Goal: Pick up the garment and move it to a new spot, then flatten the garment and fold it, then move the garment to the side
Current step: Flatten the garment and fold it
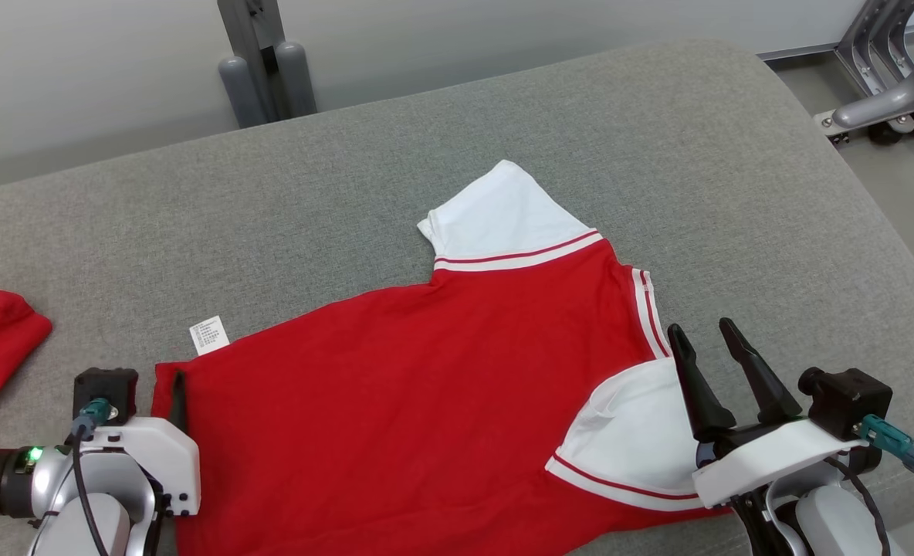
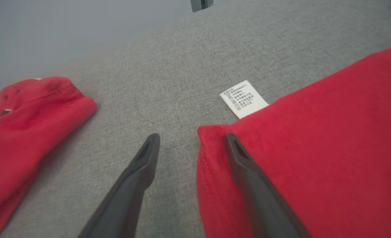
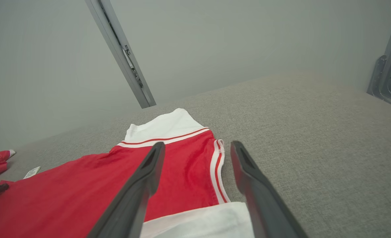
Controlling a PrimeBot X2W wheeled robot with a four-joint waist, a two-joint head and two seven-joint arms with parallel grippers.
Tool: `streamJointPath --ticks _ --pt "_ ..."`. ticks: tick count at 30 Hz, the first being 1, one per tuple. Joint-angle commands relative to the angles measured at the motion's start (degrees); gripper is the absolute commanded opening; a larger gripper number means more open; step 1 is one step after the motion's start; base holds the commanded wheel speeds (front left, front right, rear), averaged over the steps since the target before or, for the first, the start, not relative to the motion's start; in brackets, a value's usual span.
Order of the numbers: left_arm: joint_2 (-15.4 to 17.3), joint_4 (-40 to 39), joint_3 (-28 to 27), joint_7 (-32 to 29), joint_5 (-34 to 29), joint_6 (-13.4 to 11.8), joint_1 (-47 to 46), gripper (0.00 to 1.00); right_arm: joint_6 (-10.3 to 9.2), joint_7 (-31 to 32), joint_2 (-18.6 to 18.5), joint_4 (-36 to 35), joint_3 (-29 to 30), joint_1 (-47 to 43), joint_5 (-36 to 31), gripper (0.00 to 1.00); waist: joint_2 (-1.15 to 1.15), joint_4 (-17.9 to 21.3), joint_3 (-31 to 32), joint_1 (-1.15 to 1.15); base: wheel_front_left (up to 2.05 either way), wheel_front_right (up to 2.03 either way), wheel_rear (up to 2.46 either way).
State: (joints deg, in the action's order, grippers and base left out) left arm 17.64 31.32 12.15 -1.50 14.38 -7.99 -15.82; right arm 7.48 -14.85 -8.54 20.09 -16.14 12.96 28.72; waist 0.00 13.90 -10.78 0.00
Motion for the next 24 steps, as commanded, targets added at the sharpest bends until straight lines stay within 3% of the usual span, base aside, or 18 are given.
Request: streamJointPath --ticks 1,19,20,21,23,24 --pt "0.1 0.3 0.2 0.2 -0.1 0.4 -1.0 1.0 0.03 -0.5 -0.1 0.1 0.1 0.6 0.3 1.0 0.0 0.0 0.0 0.0 0.0 0.0 0.0" --pt "-0.3 2.7 0.0 0.5 1.8 -0.2 -3.3 1.0 0.03 -0.5 0.5 0.3 0.7 0.5 -0.2 1.0 0.0 0.2 -0.9 0.0 0.0 0.0 0.0" --pt "-0.4 2.8 0.1 0.4 2.0 0.0 -3.3 0.84 0.03 -0.5 0.5 0.3 0.8 0.5 -0.2 1.0 0.0 0.2 -0.8 0.0 0.0 0.0 0.0" --pt "-0.5 2.9 0.1 0.3 2.2 0.2 -3.3 0.47 0.03 -0.5 0.5 0.3 0.8 0.5 -0.3 1.0 0.0 0.1 -0.8 0.0 0.0 0.0 0.0" --pt "-0.7 2.9 0.2 0.3 2.6 0.4 -3.2 0.0 0.03 -0.5 0.6 0.4 1.0 0.4 -0.3 1.0 0.0 0.0 -0.7 0.0 0.0 0.0 0.0" --pt "-0.8 2.9 0.2 0.2 2.8 0.6 -3.2 0.0 0.03 -0.5 0.6 0.5 1.1 0.4 -0.4 1.0 0.0 -0.1 -0.6 0.0 0.0 0.0 0.0"
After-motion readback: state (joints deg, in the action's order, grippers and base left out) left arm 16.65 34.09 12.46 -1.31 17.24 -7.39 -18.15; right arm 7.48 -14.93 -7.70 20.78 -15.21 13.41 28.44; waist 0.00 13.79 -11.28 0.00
